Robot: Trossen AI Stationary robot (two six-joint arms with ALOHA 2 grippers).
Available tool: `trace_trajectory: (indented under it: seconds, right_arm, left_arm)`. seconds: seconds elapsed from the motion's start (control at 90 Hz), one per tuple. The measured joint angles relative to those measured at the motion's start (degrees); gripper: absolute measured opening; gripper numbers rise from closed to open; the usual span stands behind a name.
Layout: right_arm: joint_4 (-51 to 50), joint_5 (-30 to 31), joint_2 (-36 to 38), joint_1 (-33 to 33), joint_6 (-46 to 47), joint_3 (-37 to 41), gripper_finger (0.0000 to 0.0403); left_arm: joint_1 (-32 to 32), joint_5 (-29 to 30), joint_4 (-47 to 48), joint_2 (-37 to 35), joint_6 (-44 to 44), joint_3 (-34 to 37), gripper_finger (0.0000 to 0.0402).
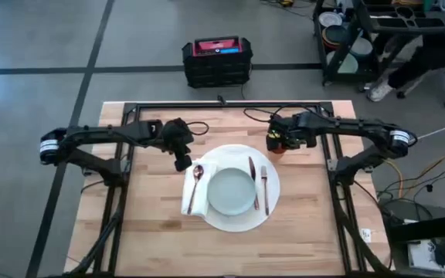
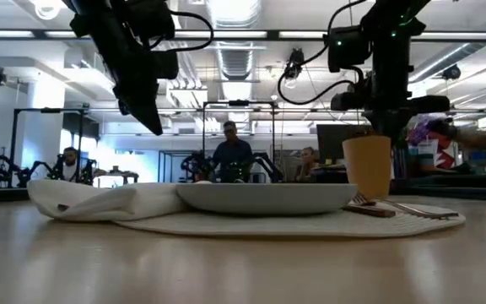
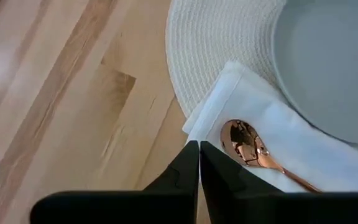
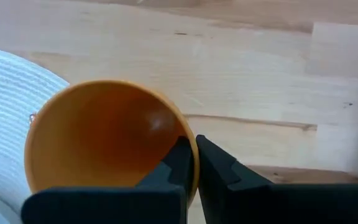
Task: Set table place
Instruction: Move the orange cup to the top right of the table, then adjust the white mat on the table
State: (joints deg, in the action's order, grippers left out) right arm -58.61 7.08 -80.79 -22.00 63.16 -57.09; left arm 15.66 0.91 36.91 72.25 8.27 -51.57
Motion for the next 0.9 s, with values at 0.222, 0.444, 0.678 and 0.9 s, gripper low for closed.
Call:
trace_trajectory:
  seconds: [0.222, 0.444, 0.678, 0.9]
  right_arm:
    - [-0.97, 0.11, 0.15, 0.00, 0.26, -0.12, 0.0000]
    - [-1.13, 0.25, 0.18, 0.00, 0.27, -0.12, 0.0001]
    - [-1.11, 0.43, 0.26, 0.00, 1.38, -0.12, 0.0049]
    - [-1.09, 0.44, 1.58, 0.00, 1.40, -0.14, 0.0116]
  left_arm:
    - [0.00, 0.00, 0.00, -0.02, 0.00, 0.00, 0.0000]
    - [0.00, 0.02, 0.00, -0.02, 0.00, 0.02, 0.0000]
    - [0.00, 0.02, 0.02, -0.02, 0.00, 0.02, 0.0000]
    - [0.00, 0.02, 0.07, -0.02, 0.00, 0.02, 0.0000]
